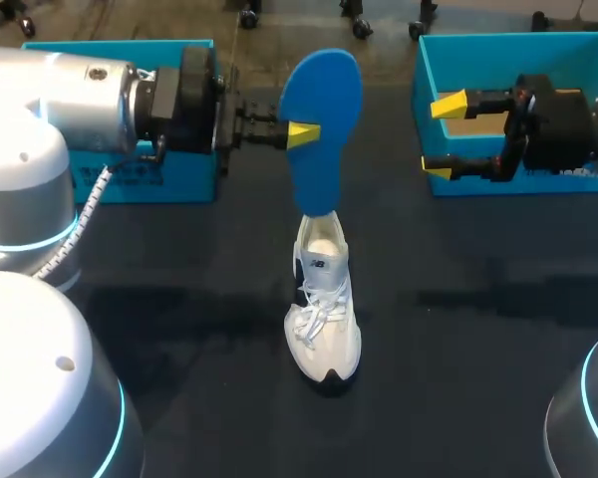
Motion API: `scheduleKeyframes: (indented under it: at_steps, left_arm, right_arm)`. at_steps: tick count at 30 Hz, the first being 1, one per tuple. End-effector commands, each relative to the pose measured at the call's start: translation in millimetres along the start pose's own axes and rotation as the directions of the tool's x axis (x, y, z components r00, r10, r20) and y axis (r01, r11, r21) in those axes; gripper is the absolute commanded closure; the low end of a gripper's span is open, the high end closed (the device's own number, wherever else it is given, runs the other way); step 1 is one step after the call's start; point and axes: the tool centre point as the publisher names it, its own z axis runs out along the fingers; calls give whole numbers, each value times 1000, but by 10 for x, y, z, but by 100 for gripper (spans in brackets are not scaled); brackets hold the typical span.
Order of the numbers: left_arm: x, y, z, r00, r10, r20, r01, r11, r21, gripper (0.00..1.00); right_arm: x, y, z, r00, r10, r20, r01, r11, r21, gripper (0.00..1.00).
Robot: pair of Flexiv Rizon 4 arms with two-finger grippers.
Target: Take the shoe out of the shoebox, open the shoe tongue, remove and reinsert the insole, then place the shoe into the shoebox
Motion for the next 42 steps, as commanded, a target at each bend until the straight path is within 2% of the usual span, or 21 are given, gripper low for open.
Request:
scheduleKeyframes:
  at_steps: [1,5,8,11,12,32,33,36,39,42]
  left_arm:
    - [-34,8,77,735,-674,-77,678,734,44,100]
    - [-65,48,124,525,-848,-68,849,516,112,100]
    - [-83,81,152,416,-904,-98,903,397,166,100]
    - [-91,99,196,412,-906,-101,901,388,192,100]
    - [-104,112,217,499,-861,-98,859,477,186,100]
    - [-104,112,217,499,-861,-98,859,477,186,100]
    - [-105,134,226,485,-869,-101,870,467,159,100]
    - [-106,210,239,385,-913,-136,922,374,103,100]
    - [-126,258,233,298,-941,-158,954,289,76,100]
    - [-143,317,231,265,-951,-159,964,260,54,100]
  right_arm:
    - [-1,-3,9,1000,0,1,0,1000,-2,0]
    - [-1,-3,9,1000,0,1,0,1000,-2,0]
    - [-1,-3,9,1000,0,1,0,1000,-2,0]
    - [-1,-3,9,1000,0,1,0,1000,-2,0]
    - [-1,-3,9,1000,0,1,0,1000,-2,0]
    - [-1,-3,9,1000,0,1,0,1000,-2,0]
    - [-1,-3,9,1000,0,1,0,1000,-2,0]
    - [38,-12,20,998,-31,50,32,999,-7,0]
    - [86,-20,39,994,-31,106,32,999,-13,0]
    - [135,-24,57,988,-36,148,37,999,-7,0]
